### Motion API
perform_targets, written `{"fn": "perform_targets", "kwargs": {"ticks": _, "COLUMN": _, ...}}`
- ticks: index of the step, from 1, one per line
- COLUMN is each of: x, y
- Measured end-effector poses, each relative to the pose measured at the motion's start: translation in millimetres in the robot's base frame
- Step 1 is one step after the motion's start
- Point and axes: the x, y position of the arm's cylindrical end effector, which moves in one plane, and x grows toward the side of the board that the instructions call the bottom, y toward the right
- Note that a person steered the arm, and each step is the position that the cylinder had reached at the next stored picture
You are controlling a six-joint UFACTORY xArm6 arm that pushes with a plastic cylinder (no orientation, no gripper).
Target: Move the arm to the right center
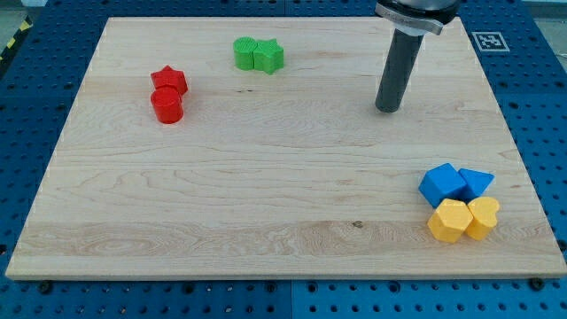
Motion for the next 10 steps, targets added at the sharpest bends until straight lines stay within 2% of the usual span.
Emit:
{"fn": "perform_targets", "kwargs": {"ticks": 9, "x": 0.0, "y": 35.5}}
{"fn": "perform_targets", "kwargs": {"ticks": 10, "x": 3.1, "y": 75.6}}
